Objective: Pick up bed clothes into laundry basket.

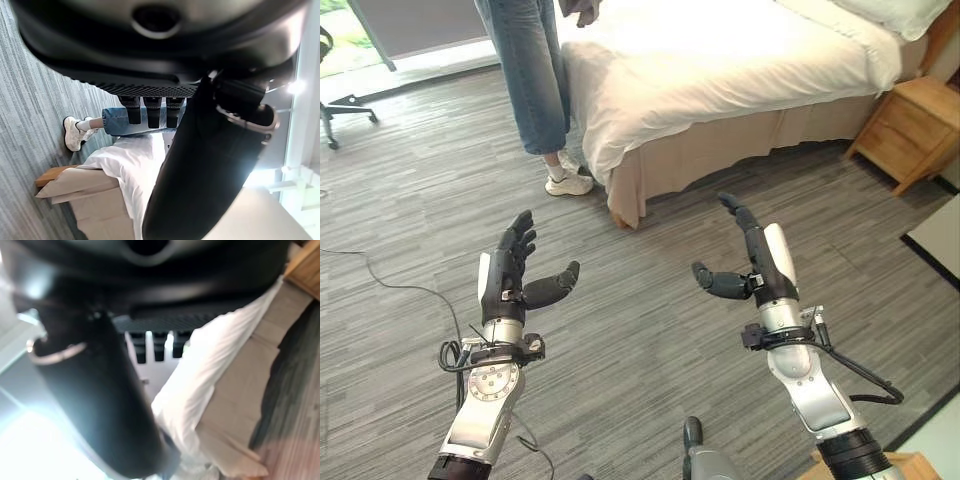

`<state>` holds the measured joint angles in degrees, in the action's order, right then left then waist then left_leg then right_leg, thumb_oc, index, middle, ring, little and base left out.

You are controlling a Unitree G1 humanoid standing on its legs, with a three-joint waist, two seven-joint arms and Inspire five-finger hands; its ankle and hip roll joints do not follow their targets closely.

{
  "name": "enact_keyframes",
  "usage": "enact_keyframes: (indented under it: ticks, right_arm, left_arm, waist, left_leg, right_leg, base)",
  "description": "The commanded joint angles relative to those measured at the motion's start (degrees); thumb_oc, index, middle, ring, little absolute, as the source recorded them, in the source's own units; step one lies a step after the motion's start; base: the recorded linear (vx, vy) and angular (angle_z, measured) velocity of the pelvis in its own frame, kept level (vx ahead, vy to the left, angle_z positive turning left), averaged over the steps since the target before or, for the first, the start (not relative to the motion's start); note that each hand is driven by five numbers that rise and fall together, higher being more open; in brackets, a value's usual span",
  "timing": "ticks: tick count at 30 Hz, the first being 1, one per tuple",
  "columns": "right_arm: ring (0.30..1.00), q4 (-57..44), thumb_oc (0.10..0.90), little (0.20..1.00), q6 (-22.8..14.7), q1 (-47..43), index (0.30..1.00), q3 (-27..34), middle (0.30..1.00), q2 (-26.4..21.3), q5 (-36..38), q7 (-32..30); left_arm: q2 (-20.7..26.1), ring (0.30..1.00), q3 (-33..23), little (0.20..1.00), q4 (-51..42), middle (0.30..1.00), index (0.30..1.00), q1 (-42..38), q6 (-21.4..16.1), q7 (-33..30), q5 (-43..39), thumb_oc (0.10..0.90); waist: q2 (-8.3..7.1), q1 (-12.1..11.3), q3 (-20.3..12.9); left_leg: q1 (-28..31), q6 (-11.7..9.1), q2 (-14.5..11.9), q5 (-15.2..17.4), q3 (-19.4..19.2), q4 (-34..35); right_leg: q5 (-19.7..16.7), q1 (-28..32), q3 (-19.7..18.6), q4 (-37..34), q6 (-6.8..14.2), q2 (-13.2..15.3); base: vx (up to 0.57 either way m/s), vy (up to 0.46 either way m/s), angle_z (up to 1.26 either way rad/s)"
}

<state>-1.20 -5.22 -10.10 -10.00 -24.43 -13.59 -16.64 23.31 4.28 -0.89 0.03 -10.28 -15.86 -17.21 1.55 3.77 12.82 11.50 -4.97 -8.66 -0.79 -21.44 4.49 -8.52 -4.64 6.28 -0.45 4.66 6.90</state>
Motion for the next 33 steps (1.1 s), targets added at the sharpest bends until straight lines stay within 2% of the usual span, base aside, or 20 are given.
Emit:
enact_keyframes:
  ticks: [1, 4, 6, 7, 8, 9, 10, 14, 15, 17, 18, 19, 20, 24, 25, 27, 30, 31, 32, 33]
  right_arm:
    - [0.900, -5.9, 0.800, 0.900, -3.6, -5.3, 0.900, 1.6, 0.900, -0.2, 1.1, -1.0]
    - [0.900, -6.6, 0.800, 0.900, -3.8, -5.3, 0.900, 1.3, 0.900, -1.0, 2.2, 0.2]
    - [0.900, -6.8, 0.800, 0.900, -4.1, -5.2, 0.900, 1.3, 0.900, -2.4, 4.4, 2.0]
    - [0.900, -6.7, 0.800, 0.900, -4.1, -5.3, 0.900, 1.3, 0.900, -2.4, 4.5, 2.0]
    - [0.900, -6.8, 0.800, 0.900, -3.9, -4.6, 0.900, 2.2, 0.900, -3.9, 4.0, 2.4]
    - [0.900, -6.8, 0.800, 0.900, -3.9, -4.6, 0.900, 2.2, 0.900, -3.9, 4.0, 2.4]
    - [0.900, -6.5, 0.800, 0.900, -3.4, -3.5, 0.900, 3.4, 0.900, -5.5, 4.0, 2.8]
    - [0.900, -5.5, 0.800, 0.900, -2.2, -2.4, 0.900, 4.7, 0.900, -6.9, 4.5, 3.0]
    - [0.900, -4.9, 0.800, 0.900, -2.0, -1.5, 0.900, 5.5, 0.900, -7.3, 3.3, 3.0]
    - [0.900, -4.2, 0.800, 0.900, -1.8, -1.1, 0.900, 5.5, 0.900, -7.4, 2.8, 3.0]
    - [0.900, -3.5, 0.800, 0.900, -1.4, -0.7, 0.900, 5.4, 0.900, -7.5, 1.6, 3.2]
    - [0.900, -3.5, 0.800, 0.900, -1.4, -0.7, 0.900, 5.4, 0.900, -7.5, 1.5, 3.2]
    - [0.900, -2.3, 0.800, 0.900, -1.1, -0.9, 0.900, 4.6, 0.900, -7.2, 0.9, 3.3]
    - [0.900, -1.3, 0.800, 0.900, -1.1, -1.5, 0.900, 3.0, 0.900, -6.1, 0.9, 3.3]
    - [0.900, -1.3, 0.800, 0.900, -1.1, -1.5, 0.900, 2.9, 0.900, -6.1, 0.9, 3.3]
    - [0.900, -1.4, 0.800, 0.900, -1.2, -2.0, 0.900, 2.0, 0.900, -5.5, 1.2, 3.6]
    - [0.900, -2.0, 0.800, 0.900, -1.1, -2.1, 0.900, 1.3, 0.900, -4.8, 0.9, 4.3]
    - [0.900, -2.1, 0.800, 0.900, -1.3, -2.1, 0.900, 0.9, 0.900, -4.2, 0.8, 4.5]
    - [0.900, -1.5, 0.800, 0.900, -1.7, -1.7, 0.900, 0.4, 0.900, -2.9, 0.2, 4.0]
    - [0.900, -1.1, 0.800, 0.900, -1.7, -1.5, 0.900, 0.5, 0.900, -2.4, 0.2, 3.7]
  left_arm:
    - [2.0, 0.900, -3.8, 0.900, -5.8, 0.900, 0.900, -1.5, -6.5, 1.1, -2.6, 0.800]
    - [1.0, 0.900, -5.0, 0.900, -5.5, 0.900, 0.900, 0.1, -6.6, 1.8, -4.5, 0.800]
    - [0.2, 0.900, -6.5, 0.900, -4.9, 0.900, 0.900, 2.2, -6.6, 2.4, -6.0, 0.800]
    - [0.2, 0.900, -6.5, 0.900, -4.9, 0.900, 0.900, 2.2, -6.6, 2.4, -6.0, 0.800]
    - [0.2, 0.900, -7.1, 0.900, -4.2, 0.900, 0.900, 2.7, -6.2, 2.7, -6.3, 0.800]
    - [0.2, 0.900, -7.1, 0.900, -4.2, 0.900, 0.900, 2.7, -6.2, 2.7, -6.3, 0.800]
    - [0.1, 0.900, -7.2, 0.900, -3.7, 0.900, 0.900, 3.4, -6.2, 3.5, -7.6, 0.800]
    - [-0.1, 0.900, -7.5, 0.900, -2.8, 0.900, 0.900, 4.7, -5.6, 4.1, -7.6, 0.800]
    - [-0.8, 0.900, -8.3, 0.900, -2.3, 0.900, 0.900, 6.5, -5.1, 4.6, -6.7, 0.800]
    - [-1.1, 0.900, -8.7, 0.900, -2.0, 0.900, 0.900, 7.4, -4.9, 4.5, -6.5, 0.800]
    - [-1.8, 0.900, -9.7, 0.900, -1.6, 0.900, 0.900, 9.2, -4.3, 4.5, -6.0, 0.800]
    - [-1.9, 0.900, -9.7, 0.900, -1.6, 0.900, 0.900, 9.3, -4.3, 4.5, -6.0, 0.800]
    - [-2.6, 0.900, -10.2, 0.900, -0.9, 0.900, 0.900, 10.3, -4.1, 4.2, -5.5, 0.800]
    - [-3.4, 0.900, -10.6, 0.900, 0.6, 0.900, 0.900, 10.5, -3.9, 2.8, -5.3, 0.800]
    - [-3.4, 0.900, -10.7, 0.900, 0.6, 0.900, 0.900, 10.5, -3.9, 2.8, -5.3, 0.800]
    - [-3.4, 0.900, -11.1, 0.900, 0.5, 0.900, 0.900, 10.9, -3.7, 2.4, -5.3, 0.800]
    - [-2.8, 0.900, -11.7, 0.900, 0.2, 0.900, 0.900, 12.2, -3.2, 2.6, -4.4, 0.800]
    - [-2.4, 0.900, -11.2, 0.900, 0.4, 0.900, 0.900, 11.8, -2.8, 2.6, -3.8, 0.800]
    - [-1.2, 0.900, -10.0, 0.900, 0.5, 0.900, 0.900, 10.5, -2.4, 2.6, -2.1, 0.800]
    - [-0.4, 0.900, -9.3, 0.900, 0.7, 0.900, 0.900, 9.7, -2.3, 2.8, -1.5, 0.800]
  waist:
    - [-2.16, -0.3, -4.5]
    - [-2.19, -0.6, -4.5]
    - [-2.52, -1.3, -3.7]
    - [-2.47, -1.2, -3.7]
    - [-3.05, -1.8, -2.1]
    - [-2.97, -1.7, -2.1]
    - [-3.53, -2.0, -1.0]
    - [-3.92, -2.8, 0.2]
    - [-4.16, -3.8, 0.5]
    - [-3.97, -4.3, 0.4]
    - [-3.05, -5.1, 0.1]
    - [-3.11, -5.1, 0.0]
    - [-2.53, -6.2, -0.1]
    - [-2.45, -8.3, 0.3]
    - [-2.57, -8.3, 0.2]
    - [-2.47, -8.7, -0.2]
    - [-3.61, -9.4, -1.5]
    - [-4.51, -10.0, -2.0]
    - [-6.41, -10.6, -3.1]
    - [-7.00, -10.4, -3.2]
  left_leg:
    - [-2.5, 0.1, -2.4, 1.9, -1.5, 0.5]
    - [-1.8, -0.9, -3.6, 1.1, -1.8, 0.0]
    - [-2.8, -2.0, -5.0, 0.9, -1.2, -6.4]
    - [-3.0, -2.1, -5.2, 1.1, -1.0, -6.8]
    - [-6.4, -2.6, -6.7, -1.2, 0.8, -15.4]
    - [-6.8, -2.7, -6.9, -1.0, 1.1, -15.9]
    - [-9.4, -2.3, -7.7, -2.5, 1.4, -21.6]
    - [-15.6, -1.2, -4.7, -0.7, 2.1, -27.1]
    - [-19.3, -0.5, -2.1, 3.7, 0.2, -26.7]
    - [-20.3, 0.5, -0.9, 4.6, -1.4, -24.3]
    - [-21.2, 0.7, 0.7, 2.5, -2.6, -17.2]
    - [-20.9, 0.8, 1.0, 2.1, -2.7, -16.4]
    - [-22.3, 0.5, 2.6, -0.5, -2.0, -9.0]
    - [-26.8, 0.8, 2.5, -3.5, 0.4, -0.1]
    - [-26.7, 0.7, 2.6, -3.1, 0.4, -0.2]
    - [-28.3, 0.9, -0.2, -5.8, -2.1, 0.1]
    - [-26.9, 1.6, -0.2, -7.4, -2.7, 0.4]
    - [-26.6, 1.8, 0.6, -8.8, -1.9, 0.3]
    - [-24.7, 3.2, 3.0, -8.3, -0.9, 0.1]
    - [-22.7, 4.2, 4.5, -7.2, -0.8, 0.0]
  right_leg:
    - [11.7, 6.5, 2.2, 0.3, 1.7, 1.9]
    - [11.4, 8.9, 3.0, -2.4, 1.2, 0.9]
    - [12.0, 11.3, 3.8, -4.0, -0.4, -0.4]
    - [12.1, 11.4, 3.9, -4.0, -0.4, -0.5]
    - [12.9, 12.5, 4.1, -3.9, -2.0, -1.3]
    - [13.0, 12.5, 4.3, -3.9, -2.1, -1.5]
    - [14.0, 14.1, 5.2, -4.3, -3.2, -1.5]
    - [15.2, 15.8, 5.7, -4.6, -3.6, -1.1]
    - [16.8, 17.0, 5.5, -4.6, -3.2, -1.0]
    - [17.4, 17.3, 5.4, -4.6, -2.8, -1.0]
    - [18.3, 18.3, 5.1, -4.6, -2.3, -2.2]
    - [18.3, 18.3, 5.0, -4.6, -2.2, -2.0]
    - [19.4, 19.6, 5.0, -4.6, -1.8, -3.1]
    - [22.4, 23.4, 3.8, -4.4, -1.5, -4.0]
    - [22.7, 23.4, 3.6, -4.2, -1.5, -3.8]
    - [24.8, 26.0, 2.2, -3.5, -1.2, -4.0]
    - [26.3, 26.8, 1.1, -1.7, -0.4, -2.4]
    - [25.5, 26.6, 0.8, 0.4, 0.2, -1.3]
    - [20.3, 24.6, 0.4, 7.4, 3.2, 1.2]
    - [15.4, 22.9, 0.4, 12.9, 5.0, 2.3]
  base:
    - [0.12, -0.274, -0.17]
    - [0.10, -0.230, -0.21]
    - [0.11, -0.308, -0.24]
    - [0.09, -0.311, -0.22]
    - [0.05, -0.211, -0.23]
    - [0.15, -0.359, -0.11]
    - [0.13, -0.208, 0.01]
    - [0.14, -0.138, 0.14]
    - [0.31, -0.095, 0.11]
    - [0.28, 0.002, 0.11]
    - [0.21, 0.045, -0.05]
    - [0.44, 0.048, -0.16]
    - [0.24, 0.017, -0.14]
    - [0.47, 0.012, -0.12]
    - [0.38, 0.046, -0.10]
    - [0.57, 0.096, -0.35]
    - [0.68, 0.174, -0.44]
    - [0.63, 0.180, -0.97]
    - [0.80, 0.242, -1.01]
    - [0.74, 0.262, -0.80]
